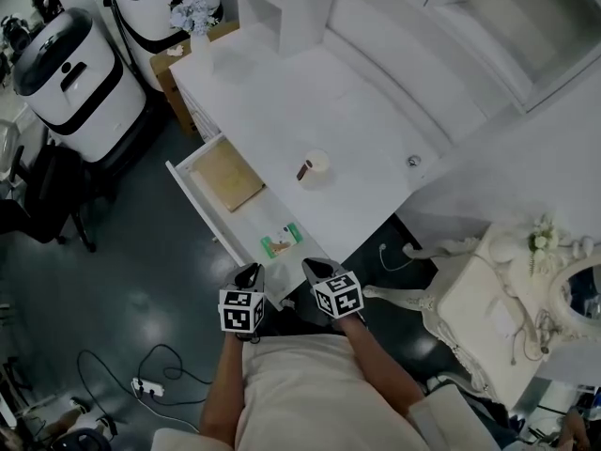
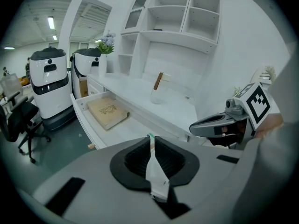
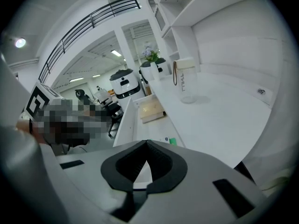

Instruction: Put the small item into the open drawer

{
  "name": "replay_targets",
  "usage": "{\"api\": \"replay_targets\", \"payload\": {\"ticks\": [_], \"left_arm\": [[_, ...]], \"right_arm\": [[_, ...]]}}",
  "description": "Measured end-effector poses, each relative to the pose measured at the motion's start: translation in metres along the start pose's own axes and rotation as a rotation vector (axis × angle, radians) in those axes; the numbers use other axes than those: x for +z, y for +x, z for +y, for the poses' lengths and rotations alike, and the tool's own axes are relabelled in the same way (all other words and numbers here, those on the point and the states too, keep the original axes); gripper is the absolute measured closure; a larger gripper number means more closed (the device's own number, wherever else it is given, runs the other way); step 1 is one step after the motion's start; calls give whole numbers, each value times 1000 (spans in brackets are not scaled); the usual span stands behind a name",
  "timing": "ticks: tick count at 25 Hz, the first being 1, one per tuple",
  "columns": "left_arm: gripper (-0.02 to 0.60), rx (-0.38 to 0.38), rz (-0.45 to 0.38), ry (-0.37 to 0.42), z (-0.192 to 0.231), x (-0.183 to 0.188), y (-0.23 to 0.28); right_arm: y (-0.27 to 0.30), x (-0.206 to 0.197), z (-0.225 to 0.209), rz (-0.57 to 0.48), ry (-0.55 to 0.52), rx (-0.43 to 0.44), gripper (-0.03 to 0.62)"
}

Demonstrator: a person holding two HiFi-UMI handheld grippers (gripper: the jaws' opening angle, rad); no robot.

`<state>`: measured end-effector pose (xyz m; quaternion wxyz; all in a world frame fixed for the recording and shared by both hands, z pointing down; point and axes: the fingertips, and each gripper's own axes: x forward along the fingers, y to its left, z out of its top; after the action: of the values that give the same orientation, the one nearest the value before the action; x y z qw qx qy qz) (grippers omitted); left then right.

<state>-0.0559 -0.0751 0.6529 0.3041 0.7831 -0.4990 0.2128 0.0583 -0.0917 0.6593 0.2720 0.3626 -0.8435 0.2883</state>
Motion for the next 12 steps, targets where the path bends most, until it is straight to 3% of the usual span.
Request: {"api": "replay_targets", "payload": {"ticks": [4,12], "left_arm": [[565,-15,0,-16,0,-2,-2],[565,-31,0,-43,0,-4,-3]], "right_arm": [[3,2,4,1,0,9,569],[6,2,3,6,-1,15,569]]}}
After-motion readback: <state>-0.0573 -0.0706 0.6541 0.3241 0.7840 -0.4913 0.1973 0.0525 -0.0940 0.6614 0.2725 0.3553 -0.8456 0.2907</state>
